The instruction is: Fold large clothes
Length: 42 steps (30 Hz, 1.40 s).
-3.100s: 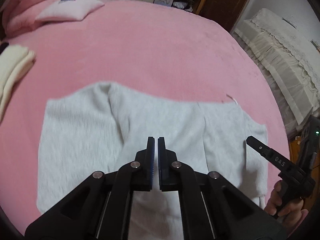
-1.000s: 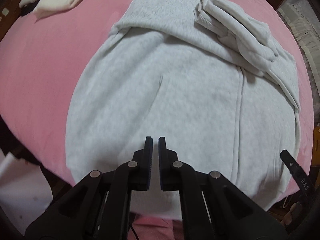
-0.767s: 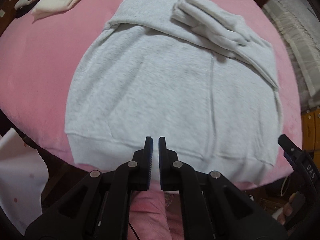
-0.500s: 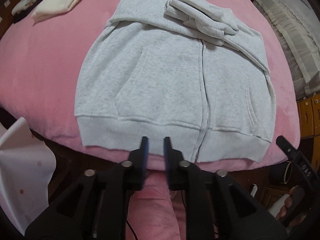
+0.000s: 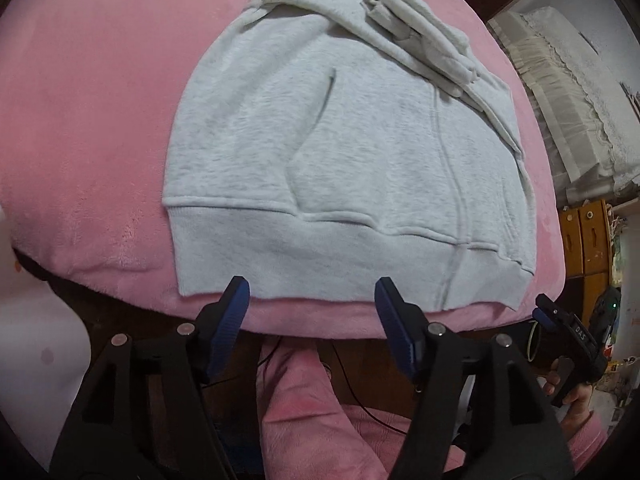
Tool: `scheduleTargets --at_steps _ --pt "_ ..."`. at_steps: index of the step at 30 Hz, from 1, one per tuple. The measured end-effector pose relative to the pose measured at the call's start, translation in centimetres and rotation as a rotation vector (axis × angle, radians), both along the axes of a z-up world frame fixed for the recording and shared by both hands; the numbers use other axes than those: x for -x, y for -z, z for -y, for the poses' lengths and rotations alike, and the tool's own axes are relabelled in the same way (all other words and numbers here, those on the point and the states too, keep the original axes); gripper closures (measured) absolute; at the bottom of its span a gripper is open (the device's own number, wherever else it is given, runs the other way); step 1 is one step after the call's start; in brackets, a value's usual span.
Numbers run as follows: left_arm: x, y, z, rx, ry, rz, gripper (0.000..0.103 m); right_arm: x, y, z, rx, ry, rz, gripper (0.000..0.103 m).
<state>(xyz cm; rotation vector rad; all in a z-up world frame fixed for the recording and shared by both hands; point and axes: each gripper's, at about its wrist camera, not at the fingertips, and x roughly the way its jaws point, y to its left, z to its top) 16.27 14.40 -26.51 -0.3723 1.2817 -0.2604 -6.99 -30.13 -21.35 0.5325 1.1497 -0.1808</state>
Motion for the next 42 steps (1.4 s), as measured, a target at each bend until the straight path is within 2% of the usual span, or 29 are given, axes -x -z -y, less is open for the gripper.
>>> scheduleTargets --at_steps 2,4,8,10,13,17,20,23,26,27,28,29,31,34,38,42 --pt "-0.6 1.8 -1.3 0.022 -0.027 -0.026 0.041 0.1 0.4 0.4 -0.023 -0.008 0.025 0.02" --pt "-0.9 3.2 -2.8 0.063 -0.078 -0.04 0.041 -0.2 0.8 0.7 -0.075 -0.023 0.042 0.03" --pt "-1.2 5.5 -6.2 0.238 -0.175 -0.068 0.041 -1.8 1.8 1.0 -0.093 -0.031 0.021 0.032" --pt "-1.4 5.9 -7.0 0.285 -0.186 -0.078 0.041 -2.7 2.3 0.9 -0.089 -0.038 -0.015 0.043" --pt "-1.3 5.4 -8.0 0.297 -0.174 -0.042 0.041 -4.0 3.3 0.5 -0.069 -0.079 -0.056 0.044" --pt "-1.4 5.1 -9.6 0.213 -0.199 -0.029 0.041 -5.0 4.1 0.2 -0.043 -0.12 -0.087 0.044" --pt "-2.0 6.3 -10.8 0.278 -0.205 -0.071 0.041 -5.3 4.5 0.5 -0.072 -0.12 -0.087 0.044" --pt "-2.9 7.5 -10.7 0.361 -0.205 -0.108 0.041 -5.6 4.9 0.8 -0.12 -0.101 -0.086 0.051" --pt "-3.4 7.6 -9.4 0.35 -0.192 -0.114 0.041 -6.0 5.1 1.2 -0.193 -0.045 -0.109 0.065" --pt "-3.3 7.5 -8.8 0.342 -0.182 -0.105 0.043 -6.1 5.0 1.3 -0.223 -0.019 -0.111 0.073" --pt "-3.2 7.3 -8.1 0.329 -0.181 -0.091 0.055 -6.2 4.7 1.3 -0.254 0.012 -0.107 0.081" --pt "-3.0 7.1 -7.4 0.323 -0.191 -0.081 0.068 -6.2 4.3 1.5 -0.308 0.058 -0.093 0.084" --pt "-2.4 6.7 -6.5 0.37 -0.22 -0.062 0.085 -6.2 3.8 1.6 -0.389 0.121 -0.072 0.088" --pt "-1.2 4.3 -5.4 0.494 -0.272 0.051 0.085 -6.9 2.8 0.7 -0.433 0.144 -0.065 0.088" --pt "-0.6 0.4 -4.2 0.617 -0.344 0.171 0.088 -8.7 -0.3 -0.8 -0.496 0.101 0.022 0.089" --pt "-1.3 -3.6 -4.2 0.67 -0.404 0.282 0.089 -10.9 -4.2 -1.5 -0.548 0.115 0.132 0.09"
